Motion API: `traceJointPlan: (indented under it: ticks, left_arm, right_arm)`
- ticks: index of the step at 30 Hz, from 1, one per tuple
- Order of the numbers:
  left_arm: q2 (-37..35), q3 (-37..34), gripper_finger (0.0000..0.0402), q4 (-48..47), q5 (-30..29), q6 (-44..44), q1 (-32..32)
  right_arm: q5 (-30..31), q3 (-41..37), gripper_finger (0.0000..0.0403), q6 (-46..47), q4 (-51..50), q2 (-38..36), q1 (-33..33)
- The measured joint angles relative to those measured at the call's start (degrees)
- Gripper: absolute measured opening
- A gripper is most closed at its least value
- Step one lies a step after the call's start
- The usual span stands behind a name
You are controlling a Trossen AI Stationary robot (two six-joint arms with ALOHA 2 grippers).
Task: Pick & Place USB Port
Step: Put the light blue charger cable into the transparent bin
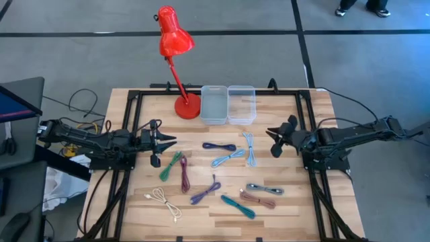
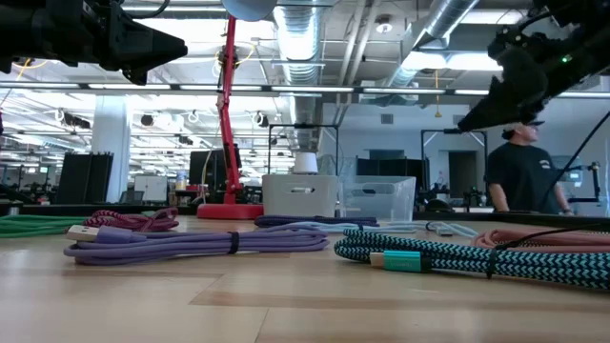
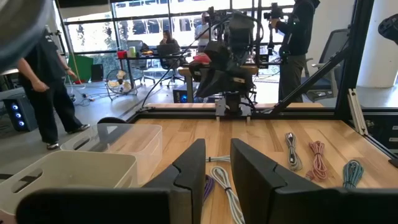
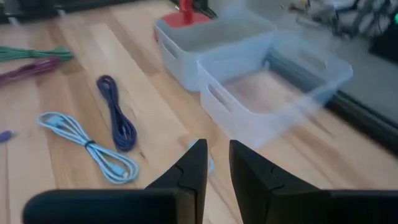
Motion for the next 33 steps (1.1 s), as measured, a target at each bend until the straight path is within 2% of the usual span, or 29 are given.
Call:
traceJointPlan:
  ticks: [6,12,18,21,23,27,33]
  left_arm:
    - [0.0,0.0,0.0076,0.0,0.0,0.0,0.0]
    - [0.0,0.0,0.0076,0.0,0.0,0.0,0.0]
    - [0.0,0.0,0.0076,0.0,0.0,0.0,0.0]
    - [0.0,0.0,0.0076,0.0,0.0,0.0,0.0]
    - [0.0,0.0,0.0076,0.0,0.0,0.0,0.0]
    - [0.0,0.0,0.0076,0.0,0.0,0.0,0.0]
    - [0.0,0.0,0.0076,0.0,0.0,0.0,0.0]
  right_arm:
    - [-0.4,0.0,0.006,-5.0,6.7,0.0,-0.3]
    - [-2.6,0.0,0.0076,5.0,1.8,2.6,-2.6]
    - [0.3,1.0,0.0135,5.7,-0.3,10.2,-4.0]
    - [-0.6,3.4,0.0165,10.6,-1.6,14.2,-5.4]
    - [-3.6,5.7,0.0176,13.9,-4.4,16.7,-6.6]
    - [-10.2,10.2,0.0177,18.6,-10.9,22.2,-8.5]
    - [-12.3,14.2,0.0166,21.7,-13.4,31.4,-7.6]
